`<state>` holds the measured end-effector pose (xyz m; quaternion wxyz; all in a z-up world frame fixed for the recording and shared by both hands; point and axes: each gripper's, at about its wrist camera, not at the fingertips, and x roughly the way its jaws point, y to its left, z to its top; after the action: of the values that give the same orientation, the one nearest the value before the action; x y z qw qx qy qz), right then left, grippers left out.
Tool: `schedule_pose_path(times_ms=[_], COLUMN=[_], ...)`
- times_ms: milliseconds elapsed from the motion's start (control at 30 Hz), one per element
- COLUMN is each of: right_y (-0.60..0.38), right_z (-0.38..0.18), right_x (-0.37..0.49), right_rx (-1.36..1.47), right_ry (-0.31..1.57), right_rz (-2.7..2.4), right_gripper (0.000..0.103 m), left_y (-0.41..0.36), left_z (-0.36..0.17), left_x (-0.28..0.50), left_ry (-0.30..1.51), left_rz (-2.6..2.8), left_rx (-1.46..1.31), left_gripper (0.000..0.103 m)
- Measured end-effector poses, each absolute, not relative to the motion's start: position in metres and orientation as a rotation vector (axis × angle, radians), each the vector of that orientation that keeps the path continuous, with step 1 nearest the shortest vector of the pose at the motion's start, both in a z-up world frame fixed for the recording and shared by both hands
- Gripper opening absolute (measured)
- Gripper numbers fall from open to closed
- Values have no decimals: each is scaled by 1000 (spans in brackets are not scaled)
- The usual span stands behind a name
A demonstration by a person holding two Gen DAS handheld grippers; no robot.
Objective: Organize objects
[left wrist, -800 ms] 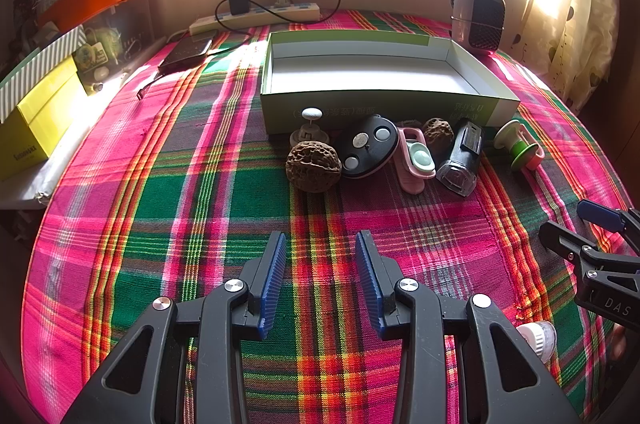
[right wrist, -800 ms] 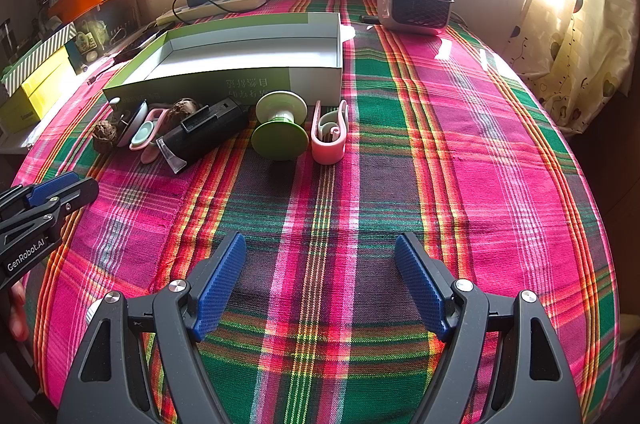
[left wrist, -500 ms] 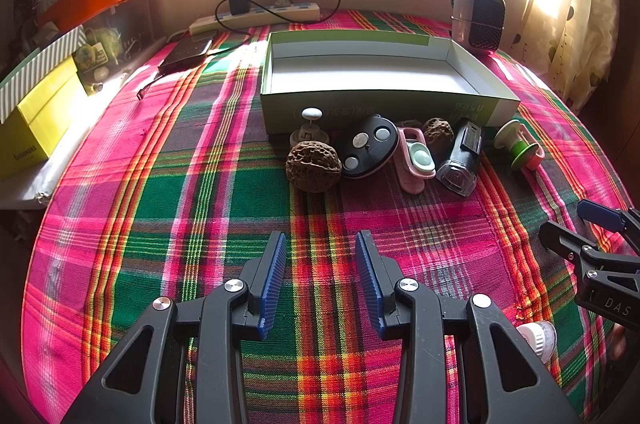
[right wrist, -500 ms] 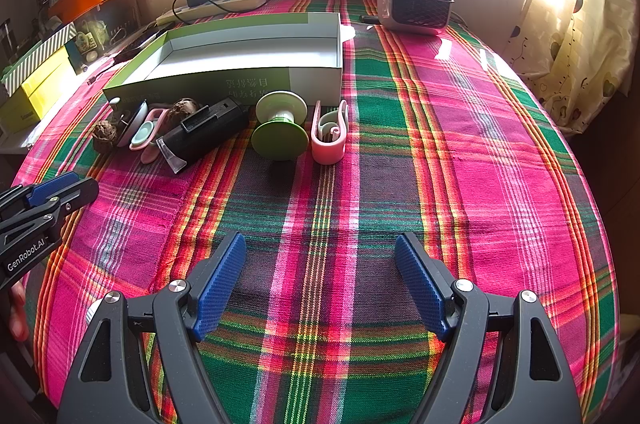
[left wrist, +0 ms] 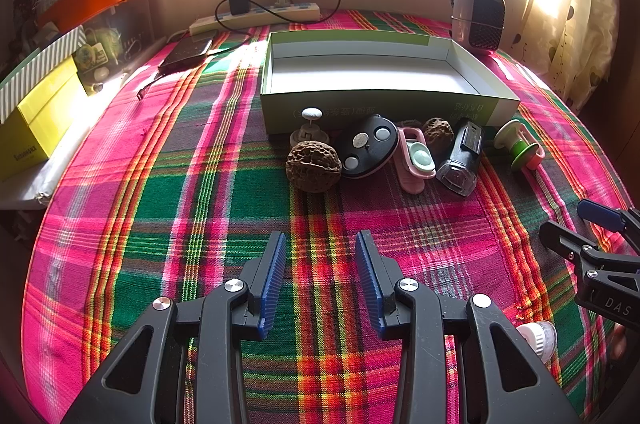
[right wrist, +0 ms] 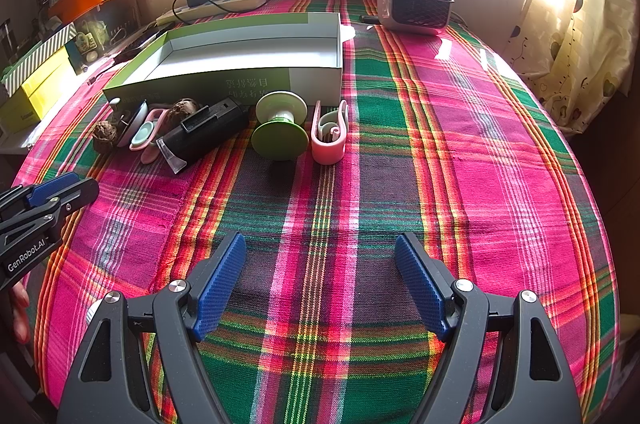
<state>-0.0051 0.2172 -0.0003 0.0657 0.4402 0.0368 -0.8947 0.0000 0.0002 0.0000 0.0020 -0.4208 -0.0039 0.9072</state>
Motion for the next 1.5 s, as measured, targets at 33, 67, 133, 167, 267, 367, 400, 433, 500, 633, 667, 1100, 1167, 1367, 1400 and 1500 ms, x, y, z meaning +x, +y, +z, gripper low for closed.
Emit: schedule_pose_path(times_ms=[33,67,133,167,267,367,400,433,500,633,667,1100,1167,1367,1400,1500], right_y=[217,217,217,217,217,217,217,217,220,223,224,229,227,228,229,236], right_z=[0,0,0,0,0,0,0,1,0,2,2,2,2,1,1,2], right_x=[-5,-5,-5,-5,-6,-6,-6,-7,-10,-15,-17,-49,-53,-65,-66,-70], right_rx=[1328,1328,1328,1328,1328,1327,1327,1326,1324,1321,1325,1354,1351,1358,1363,1375], right_ry=[111,111,112,112,111,109,110,113,114,116,107,130,139,149,146,138], right_rz=[-2699,-2699,-2699,-2699,-2699,-2697,-2696,-2692,-2685,-2669,-2670,-2663,-2653,-2652,-2650,-2660], right_gripper=[77,77,77,77,77,77,77,77,77,77,77,77,77,77,77,77], left_y=[0,0,0,0,0,0,-1,-2,-2,-9,-12,-24,-26,-26,-26,-28], left_z=[0,0,0,0,0,0,0,1,3,2,2,5,5,4,4,4], left_x=[0,0,0,0,0,0,0,0,-3,-4,-6,-33,-36,-45,-46,-48], left_ry=[-12,-12,-10,-13,-13,-21,-20,-16,-8,-11,-11,-142,-166,-168,-169,-170], left_rz=[2846,2846,2847,2846,2846,2842,2837,2830,2814,2802,2807,2744,2739,2738,2738,2740], left_rx=[-1320,-1320,-1320,-1320,-1320,-1318,-1316,-1314,-1310,-1313,-1315,-1299,-1301,-1313,-1314,-1318], left_gripper=[34,34,34,34,34,34,34,34,34,34,34,34,34,34,34,34])
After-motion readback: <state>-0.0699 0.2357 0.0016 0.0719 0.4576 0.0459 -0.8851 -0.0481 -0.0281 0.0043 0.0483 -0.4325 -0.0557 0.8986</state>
